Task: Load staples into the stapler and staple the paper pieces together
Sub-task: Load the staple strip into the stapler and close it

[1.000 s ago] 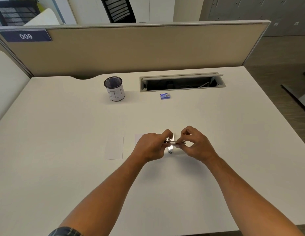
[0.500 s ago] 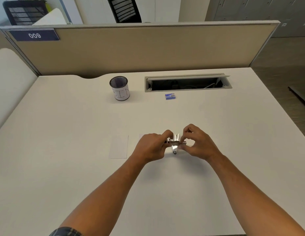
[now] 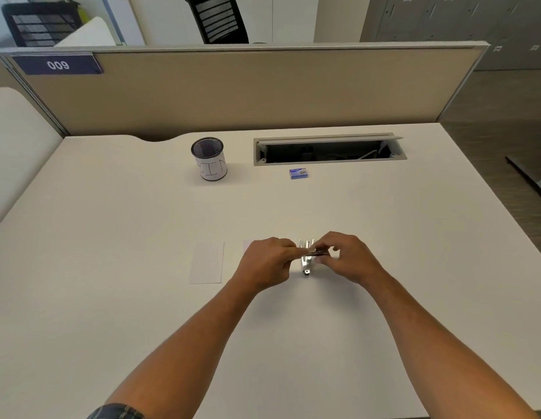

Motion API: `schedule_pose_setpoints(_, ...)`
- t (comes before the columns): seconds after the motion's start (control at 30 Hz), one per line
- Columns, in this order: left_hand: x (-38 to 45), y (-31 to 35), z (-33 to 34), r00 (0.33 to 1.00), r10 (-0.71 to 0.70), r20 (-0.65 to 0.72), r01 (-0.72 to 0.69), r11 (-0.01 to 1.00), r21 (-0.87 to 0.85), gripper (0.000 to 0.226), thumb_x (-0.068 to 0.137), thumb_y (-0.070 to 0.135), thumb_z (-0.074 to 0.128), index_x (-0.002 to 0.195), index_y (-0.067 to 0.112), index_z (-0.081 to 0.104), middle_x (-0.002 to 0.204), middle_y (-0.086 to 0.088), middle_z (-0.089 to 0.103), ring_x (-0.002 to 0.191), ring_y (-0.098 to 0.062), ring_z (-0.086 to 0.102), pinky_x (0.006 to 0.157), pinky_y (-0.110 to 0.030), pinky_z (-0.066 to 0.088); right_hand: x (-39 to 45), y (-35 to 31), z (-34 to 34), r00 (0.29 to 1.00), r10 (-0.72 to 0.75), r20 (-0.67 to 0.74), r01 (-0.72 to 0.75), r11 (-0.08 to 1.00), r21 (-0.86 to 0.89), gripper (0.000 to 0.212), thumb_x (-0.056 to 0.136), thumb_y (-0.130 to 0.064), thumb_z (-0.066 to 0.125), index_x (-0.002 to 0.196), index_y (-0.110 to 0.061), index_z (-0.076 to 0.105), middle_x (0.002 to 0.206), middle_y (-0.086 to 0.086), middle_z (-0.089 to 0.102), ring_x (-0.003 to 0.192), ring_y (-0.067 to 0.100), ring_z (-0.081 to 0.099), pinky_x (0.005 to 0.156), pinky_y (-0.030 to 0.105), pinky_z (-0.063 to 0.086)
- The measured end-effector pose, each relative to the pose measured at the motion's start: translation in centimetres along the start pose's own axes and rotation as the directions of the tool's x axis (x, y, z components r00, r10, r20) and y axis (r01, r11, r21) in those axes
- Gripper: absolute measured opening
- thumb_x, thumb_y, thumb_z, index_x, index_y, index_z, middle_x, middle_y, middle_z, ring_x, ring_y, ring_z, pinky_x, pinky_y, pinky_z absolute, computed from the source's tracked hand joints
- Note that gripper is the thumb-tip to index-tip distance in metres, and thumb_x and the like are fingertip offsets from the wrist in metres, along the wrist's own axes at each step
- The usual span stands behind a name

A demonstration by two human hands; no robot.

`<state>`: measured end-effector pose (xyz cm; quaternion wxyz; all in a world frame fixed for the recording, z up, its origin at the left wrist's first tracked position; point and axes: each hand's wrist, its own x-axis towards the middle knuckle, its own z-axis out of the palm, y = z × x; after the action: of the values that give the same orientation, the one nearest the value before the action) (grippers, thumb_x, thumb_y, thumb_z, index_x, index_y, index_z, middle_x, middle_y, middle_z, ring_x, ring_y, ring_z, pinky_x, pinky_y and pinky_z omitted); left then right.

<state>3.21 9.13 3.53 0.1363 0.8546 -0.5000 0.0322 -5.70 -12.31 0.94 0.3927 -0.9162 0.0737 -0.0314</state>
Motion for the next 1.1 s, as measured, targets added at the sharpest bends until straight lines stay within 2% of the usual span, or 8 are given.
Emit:
schedule_pose_setpoints(0.07, 0.0, 0.0, 0.1, 1.0, 0.004, -0.003, -0.004, 1.0, 0.005, 0.058, 0.086, 0.004, 0.057, 0.128, 0.043, 0.065, 0.088, 0.006, 0.07, 0.072, -0.025, 0.062, 0.051, -0.024, 0.028, 0.0, 0.0, -0.2, 1.0, 0.016, -0.007, -0.016, 0.996, 0.088, 0.027, 0.077, -0.016, 0.085, 0.099, -0.03, 0.077, 0.092, -0.017, 0.072, 0.091, 0.006, 0.067, 0.078, 0.023, 0.048)
schedule_pose_setpoints(0.2, 0.1, 0.2, 0.0, 1.0, 0.014, 0.014, -0.014, 1.0, 0.015, 0.059, 0.087, 0.005, 0.055, 0.132, 0.043, 0.062, 0.1, 0.006, 0.07, 0.08, -0.026, 0.065, 0.053, -0.026, 0.03, -0.3, -0.2, -0.5, 0.997, 0.06, -0.043, -0.05, 0.976, 0.213, 0.046, 0.071, -0.014, 0.089, 0.107, -0.038, 0.074, 0.09, -0.016, 0.074, 0.087, 0.004, 0.068, 0.075, 0.014, 0.047)
schedule_pose_setpoints(0.43, 0.0, 0.6, -0.1, 0.998, 0.054, 0.026, -0.055, 0.998, 0.035, 0.064, 0.088, 0.004, 0.052, 0.132, 0.049, 0.06, 0.11, 0.004, 0.07, 0.086, -0.027, 0.065, 0.056, -0.027, 0.03, -0.6, -0.1, -0.2, 0.997, 0.049, -0.065, -0.031, 0.965, 0.261, 0.029, 0.066, -0.014, 0.092, 0.083, -0.033, 0.079, 0.082, -0.009, 0.074, 0.078, 0.014, 0.065, 0.067, 0.027, 0.044)
schedule_pose_setpoints(0.6, -0.5, 0.4, -0.2, 0.998, 0.041, -0.05, -0.042, 0.999, -0.028, 0.062, 0.084, 0.002, 0.06, 0.127, 0.047, 0.066, 0.094, 0.006, 0.073, 0.074, -0.025, 0.064, 0.052, -0.024, 0.03, -1.1, -0.7, -0.3, 0.987, 0.08, -0.137, -0.036, 0.954, 0.299, 0.03, 0.069, -0.024, 0.092, 0.091, -0.036, 0.075, 0.084, -0.01, 0.075, 0.078, 0.007, 0.065, 0.064, 0.02, 0.043)
schedule_pose_setpoints(0.73, -1.1, 0.6, 0.2, 0.991, 0.024, -0.134, -0.03, 0.999, -0.045, 0.055, 0.082, 0.001, 0.064, 0.121, 0.038, 0.071, 0.082, 0.009, 0.072, 0.064, -0.024, 0.059, 0.047, -0.024, 0.035, -0.9, -0.9, -1.1, 0.991, 0.125, 0.047, -0.132, 0.864, 0.487, 0.01, 0.086, -0.016, 0.081, 0.096, -0.017, 0.081, 0.085, 0.003, 0.077, 0.07, 0.015, 0.064, 0.067, 0.024, 0.051)
schedule_pose_setpoints(0.87, -1.6, 0.5, 0.7, 0.983, -0.022, -0.185, 0.007, 0.997, -0.082, 0.039, 0.085, 0.008, 0.071, 0.121, 0.023, 0.072, 0.087, 0.006, 0.077, 0.066, -0.028, 0.064, 0.048, -0.031, 0.049, -0.6, -1.0, -1.1, 0.97, 0.137, 0.2, -0.223, 0.826, 0.518, 0.011, 0.091, -0.005, 0.072, 0.098, -0.004, 0.08, 0.077, 0.013, 0.07, 0.063, 0.017, 0.058, 0.059, 0.025, 0.047)
schedule_pose_setpoints(1.0, -1.7, 0.6, 0.8, 0.98, -0.035, -0.198, 0.017, 0.995, -0.094, 0.025, 0.088, 0.014, 0.072, 0.111, 0.021, 0.076, 0.089, 0.005, 0.077, 0.068, -0.026, 0.066, 0.05, -0.028, 0.045, -0.5, -1.1, -1.0, 0.946, 0.179, 0.27, -0.309, 0.745, 0.591, 0.014, 0.084, -0.015, 0.076, 0.092, -0.004, 0.08, 0.077, 0.015, 0.071, 0.063, 0.019, 0.06, 0.06, 0.026, 0.05)
schedule_pose_setpoints(1.1, -1.6, 0.8, 0.8, 0.979, -0.046, -0.199, 0.03, 0.996, -0.082, 0.02, 0.088, 0.016, 0.07, 0.106, 0.022, 0.076, 0.091, 0.007, 0.077, 0.071, -0.025, 0.066, 0.052, -0.026, 0.04, -0.3, -1.1, -0.6, 0.944, 0.197, 0.263, -0.317, 0.757, 0.571, 0.018, 0.078, -0.022, 0.08, 0.085, -0.006, 0.08, 0.072, 0.013, 0.069, 0.06, 0.019, 0.057, 0.059, 0.027, 0.049)
